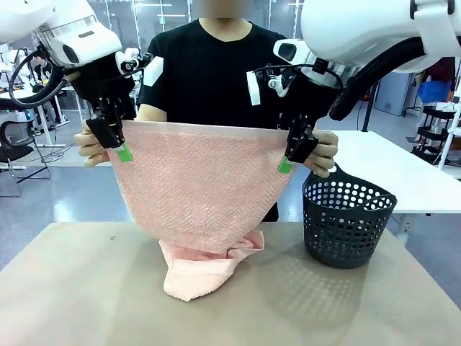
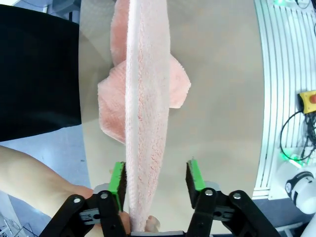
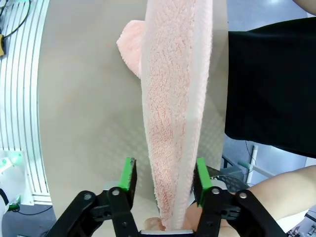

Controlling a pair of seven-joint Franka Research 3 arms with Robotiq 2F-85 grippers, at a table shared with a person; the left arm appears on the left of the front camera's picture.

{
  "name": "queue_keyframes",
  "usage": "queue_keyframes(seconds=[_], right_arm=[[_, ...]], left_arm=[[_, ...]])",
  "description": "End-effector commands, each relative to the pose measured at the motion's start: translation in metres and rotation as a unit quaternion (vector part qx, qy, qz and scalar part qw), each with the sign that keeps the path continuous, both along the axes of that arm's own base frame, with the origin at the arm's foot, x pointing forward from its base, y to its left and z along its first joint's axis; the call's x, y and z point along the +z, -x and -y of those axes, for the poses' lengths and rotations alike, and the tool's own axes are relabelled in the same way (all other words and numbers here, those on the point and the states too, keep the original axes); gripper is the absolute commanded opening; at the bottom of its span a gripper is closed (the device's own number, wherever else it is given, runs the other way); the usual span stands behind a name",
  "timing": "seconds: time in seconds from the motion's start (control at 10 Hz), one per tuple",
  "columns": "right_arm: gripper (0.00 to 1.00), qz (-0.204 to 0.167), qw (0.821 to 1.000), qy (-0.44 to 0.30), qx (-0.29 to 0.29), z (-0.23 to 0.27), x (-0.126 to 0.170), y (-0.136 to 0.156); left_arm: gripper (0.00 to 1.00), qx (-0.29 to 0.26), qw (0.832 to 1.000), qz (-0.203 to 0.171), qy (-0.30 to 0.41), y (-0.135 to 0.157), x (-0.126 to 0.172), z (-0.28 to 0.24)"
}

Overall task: Fold the towel.
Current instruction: Grab the top end of the 100 cm Hotel Towel extended by the human.

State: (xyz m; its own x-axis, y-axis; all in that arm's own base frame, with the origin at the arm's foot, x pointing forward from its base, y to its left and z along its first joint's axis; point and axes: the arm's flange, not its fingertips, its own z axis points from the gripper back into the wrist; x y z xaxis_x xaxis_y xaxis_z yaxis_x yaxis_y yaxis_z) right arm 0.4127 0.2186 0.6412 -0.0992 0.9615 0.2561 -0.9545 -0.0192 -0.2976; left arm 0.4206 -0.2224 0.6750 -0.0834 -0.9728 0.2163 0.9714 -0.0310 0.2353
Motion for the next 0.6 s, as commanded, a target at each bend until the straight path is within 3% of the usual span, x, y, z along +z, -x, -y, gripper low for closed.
queue_keyframes(seconds=[0.0, 0.2, 0.5], right_arm=[[0.15, 0.001, 1.000, -0.011, -0.008, -0.0048, -0.0029, 0.0014], [0.00, 0.000, 1.000, -0.013, -0.009, -0.0062, -0.0028, 0.0017], [0.00, 0.001, 1.000, -0.016, -0.008, -0.0065, -0.0034, 0.0024]], left_arm=[[0.00, 0.005, 1.000, 0.011, -0.002, 0.0051, -0.0039, -0.0026], [0.03, 0.005, 1.000, 0.009, 0.000, 0.0055, -0.0043, -0.0027], [0.00, 0.006, 1.000, 0.003, 0.004, 0.0056, -0.0054, -0.0043]])
